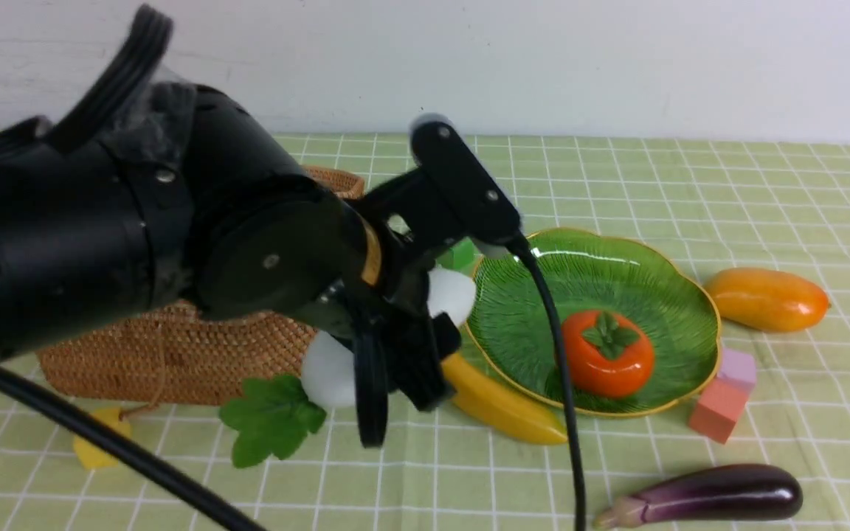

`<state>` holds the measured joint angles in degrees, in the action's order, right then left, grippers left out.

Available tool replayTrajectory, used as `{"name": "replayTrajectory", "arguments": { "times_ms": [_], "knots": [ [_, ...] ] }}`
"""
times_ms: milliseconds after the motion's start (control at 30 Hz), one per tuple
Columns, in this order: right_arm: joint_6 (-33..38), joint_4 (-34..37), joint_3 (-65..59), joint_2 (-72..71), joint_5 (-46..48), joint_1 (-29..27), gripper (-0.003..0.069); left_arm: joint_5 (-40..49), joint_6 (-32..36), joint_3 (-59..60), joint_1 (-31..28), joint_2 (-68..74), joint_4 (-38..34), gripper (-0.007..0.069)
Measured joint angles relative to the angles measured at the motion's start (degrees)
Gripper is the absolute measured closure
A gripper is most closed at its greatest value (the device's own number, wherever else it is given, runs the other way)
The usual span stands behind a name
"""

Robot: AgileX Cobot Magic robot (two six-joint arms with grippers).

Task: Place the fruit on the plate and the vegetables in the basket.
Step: Take a daikon with your left arm and place it on the basket on the left.

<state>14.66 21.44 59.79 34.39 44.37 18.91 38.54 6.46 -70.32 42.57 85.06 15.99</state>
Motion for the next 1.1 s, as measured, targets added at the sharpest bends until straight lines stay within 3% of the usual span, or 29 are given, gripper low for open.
{"name": "replayTrajectory", "arguments": {
  "times_ms": [300,400,533,933,1100],
  "knots": [
    [0.00,0.49,0.00,0.00,-0.98,0.00,0.0428,-1.05,-3.71,-1.83,-12.84,-1.01,8.14,0.0132],
    [0.00,0.65,0.00,0.00,-0.98,0.00,0.0428,-3.84,-4.01,-1.94,-19.81,-0.13,12.70,0.0132],
    [0.00,1.17,0.00,0.00,-0.98,0.00,0.0428,-7.45,-4.30,-1.95,-25.44,2.44,13.69,0.0132],
    [0.06,1.81,0.00,0.00,-1.48,0.00,0.0424,-8.20,-4.30,-1.95,-27.35,5.94,13.97,0.0132],
    [0.06,1.81,0.00,0.00,-1.41,0.00,0.0421,-8.01,-4.30,-1.95,-27.41,5.88,14.15,0.0055]
  ]
}}
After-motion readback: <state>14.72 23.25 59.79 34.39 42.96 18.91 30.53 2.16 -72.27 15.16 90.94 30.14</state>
